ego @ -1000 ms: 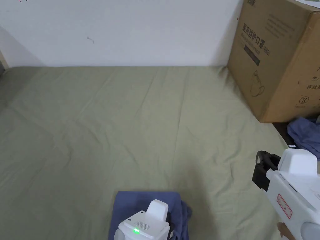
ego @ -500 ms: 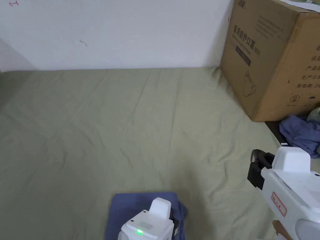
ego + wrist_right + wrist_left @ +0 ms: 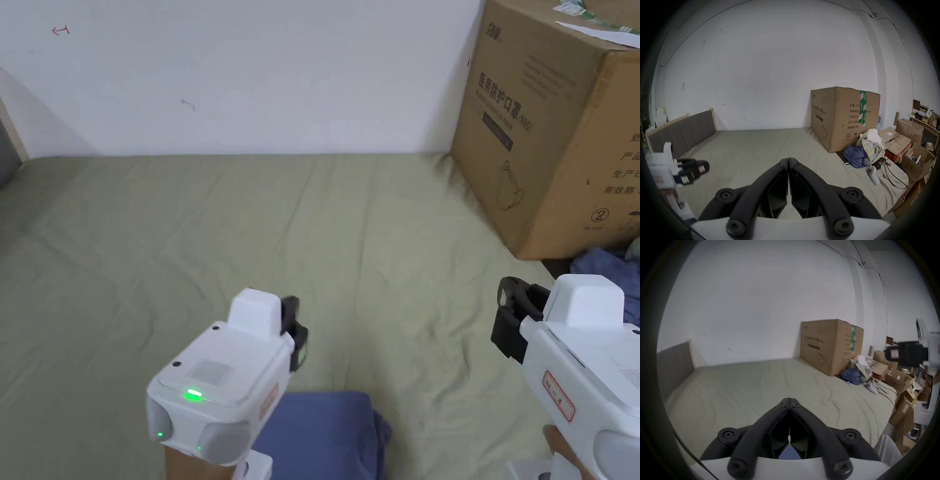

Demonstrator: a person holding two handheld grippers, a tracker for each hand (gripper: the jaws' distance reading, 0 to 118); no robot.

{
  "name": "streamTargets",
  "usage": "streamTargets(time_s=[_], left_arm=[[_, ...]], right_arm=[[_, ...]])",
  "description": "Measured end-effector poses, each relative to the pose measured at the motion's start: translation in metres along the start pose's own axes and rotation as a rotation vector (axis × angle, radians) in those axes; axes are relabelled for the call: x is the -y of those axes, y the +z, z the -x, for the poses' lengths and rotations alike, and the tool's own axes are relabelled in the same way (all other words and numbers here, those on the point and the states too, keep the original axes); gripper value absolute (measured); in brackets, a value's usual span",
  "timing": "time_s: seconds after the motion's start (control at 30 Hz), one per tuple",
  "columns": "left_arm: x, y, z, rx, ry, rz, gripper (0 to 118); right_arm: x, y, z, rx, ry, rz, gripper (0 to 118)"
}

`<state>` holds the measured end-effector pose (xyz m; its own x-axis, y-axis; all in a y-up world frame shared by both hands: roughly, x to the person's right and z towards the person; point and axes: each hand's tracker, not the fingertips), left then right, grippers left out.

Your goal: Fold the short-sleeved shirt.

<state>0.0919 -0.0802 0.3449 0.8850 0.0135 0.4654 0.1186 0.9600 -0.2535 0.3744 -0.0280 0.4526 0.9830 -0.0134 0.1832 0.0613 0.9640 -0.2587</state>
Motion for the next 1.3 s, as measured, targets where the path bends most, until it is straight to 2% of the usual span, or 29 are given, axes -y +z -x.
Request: streamTargets(time_s=[0.27, 0.6, 0.87, 1.0, 1.1, 1.3], left_arm=[[-0.018, 0.027, 0.055, -0.176, -0.001, -0.105, 0], [-0.013, 0.049, 0.097, -0.274, 0.027, -0.124, 0], [-0.006, 0.060, 0.110, -0.304, 0.054, -0.119, 0], [0.000, 0.065, 0.118, -0.310, 0.058, -0.109, 0], [0.006, 0.067, 0.124, -0.306, 0.073, -0.083, 0], [0.025, 0.064, 0.128, -0.289, 0.093, -0.019, 0]], right_arm=[[-0.005, 0.006, 0.027, -0.011, 0.029, -0.069, 0], [0.011, -0.013, 0.049, -0.048, 0.049, -0.084, 0], [0.088, -0.062, 0.088, -0.144, 0.100, 0.090, 0], [0.140, -0.082, 0.110, -0.171, 0.159, 0.192, 0], [0.174, -0.090, 0.120, -0.201, 0.164, 0.276, 0], [0.231, -0.104, 0.127, -0.193, 0.186, 0.437, 0]])
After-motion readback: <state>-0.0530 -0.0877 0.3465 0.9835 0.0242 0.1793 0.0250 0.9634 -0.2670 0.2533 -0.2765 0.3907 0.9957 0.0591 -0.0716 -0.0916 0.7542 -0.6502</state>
